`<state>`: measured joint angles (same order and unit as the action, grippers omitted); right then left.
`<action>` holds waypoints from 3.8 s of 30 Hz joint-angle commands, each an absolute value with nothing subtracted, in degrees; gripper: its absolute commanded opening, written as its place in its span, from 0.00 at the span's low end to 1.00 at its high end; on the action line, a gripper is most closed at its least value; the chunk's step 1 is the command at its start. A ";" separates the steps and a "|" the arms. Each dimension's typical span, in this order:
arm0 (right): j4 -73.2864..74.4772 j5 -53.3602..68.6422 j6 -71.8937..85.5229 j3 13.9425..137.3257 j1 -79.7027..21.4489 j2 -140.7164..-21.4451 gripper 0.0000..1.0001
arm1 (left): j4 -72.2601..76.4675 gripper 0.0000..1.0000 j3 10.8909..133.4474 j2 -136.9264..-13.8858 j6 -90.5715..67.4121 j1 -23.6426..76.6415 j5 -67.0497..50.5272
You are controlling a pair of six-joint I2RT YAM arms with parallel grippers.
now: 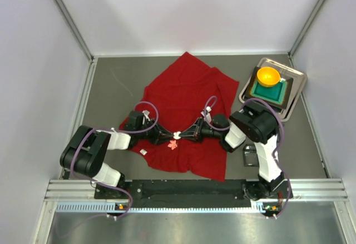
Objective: Remove the brooch from the garment
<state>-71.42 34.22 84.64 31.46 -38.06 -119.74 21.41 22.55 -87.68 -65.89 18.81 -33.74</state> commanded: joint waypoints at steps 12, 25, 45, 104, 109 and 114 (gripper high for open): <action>-74.97 34.10 87.36 31.64 -38.93 -122.34 0.00 | 26.63 0.34 22.59 -86.39 -69.96 18.28 -34.54; -75.32 34.10 87.98 31.90 -39.11 -123.05 0.00 | 32.34 0.29 21.62 -90.26 -73.74 18.37 -37.71; -54.69 31.91 78.07 35.06 -39.46 -115.32 0.16 | 15.48 0.00 27.42 -85.26 -58.37 18.46 -32.61; -20.40 24.61 61.88 49.48 -43.51 -110.13 0.17 | 16.26 0.00 30.32 -83.67 -50.28 22.50 -32.17; -18.02 23.64 60.73 50.27 -44.03 -109.69 0.06 | 15.13 0.00 30.85 -82.88 -49.66 22.94 -31.12; -21.61 24.87 62.13 48.69 -44.03 -109.86 0.03 | 10.38 0.00 32.17 -82.53 -47.55 22.94 -29.18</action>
